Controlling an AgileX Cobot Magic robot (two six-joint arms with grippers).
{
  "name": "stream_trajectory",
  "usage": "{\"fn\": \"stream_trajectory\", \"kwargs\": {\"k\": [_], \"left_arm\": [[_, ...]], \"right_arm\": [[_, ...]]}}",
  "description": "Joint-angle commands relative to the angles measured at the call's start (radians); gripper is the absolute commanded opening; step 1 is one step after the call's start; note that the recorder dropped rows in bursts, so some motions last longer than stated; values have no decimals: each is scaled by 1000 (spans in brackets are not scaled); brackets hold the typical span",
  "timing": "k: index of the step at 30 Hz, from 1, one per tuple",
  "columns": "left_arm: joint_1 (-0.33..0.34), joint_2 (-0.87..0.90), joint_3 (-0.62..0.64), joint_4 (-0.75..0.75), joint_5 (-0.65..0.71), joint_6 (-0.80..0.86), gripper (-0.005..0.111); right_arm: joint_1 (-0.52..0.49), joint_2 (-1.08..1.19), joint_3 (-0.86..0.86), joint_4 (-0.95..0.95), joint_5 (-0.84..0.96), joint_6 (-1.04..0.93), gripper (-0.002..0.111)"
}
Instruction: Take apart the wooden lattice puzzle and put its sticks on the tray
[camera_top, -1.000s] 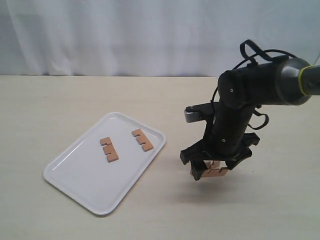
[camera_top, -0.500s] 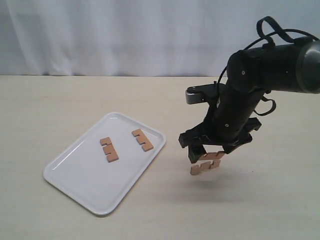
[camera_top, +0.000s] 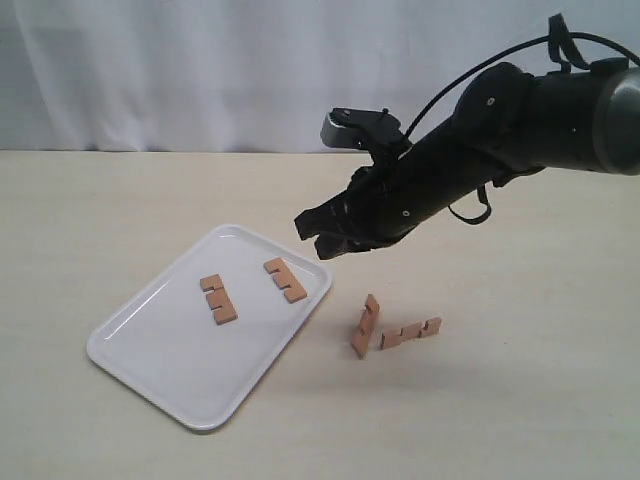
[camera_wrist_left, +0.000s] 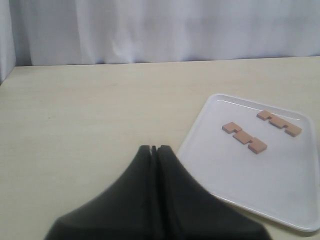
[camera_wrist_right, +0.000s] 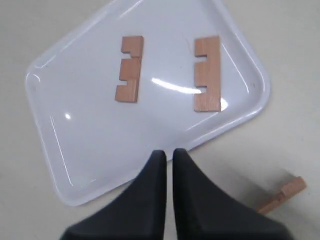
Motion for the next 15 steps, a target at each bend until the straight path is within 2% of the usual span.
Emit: {"fn": "stream_trajectory", "kwargs": {"k": [1, 4, 8, 12, 15], "left_arm": [[-7, 0, 2, -2, -12, 1, 0], [-7, 0, 2, -2, -12, 1, 0], [-7, 0, 2, -2, -12, 1, 0], [-7, 0, 2, -2, -12, 1, 0], [-7, 0, 2, -2, -12, 1, 0]], "right_arm": [[-7, -7, -5, 4, -48, -92, 4], [-17, -7, -5, -68, -56, -14, 4], [-28, -7, -5, -258, -1, 99, 5], [-31, -7, -5, -492, 108, 220, 17], [-31, -7, -5, -555, 182, 226, 31]]}}
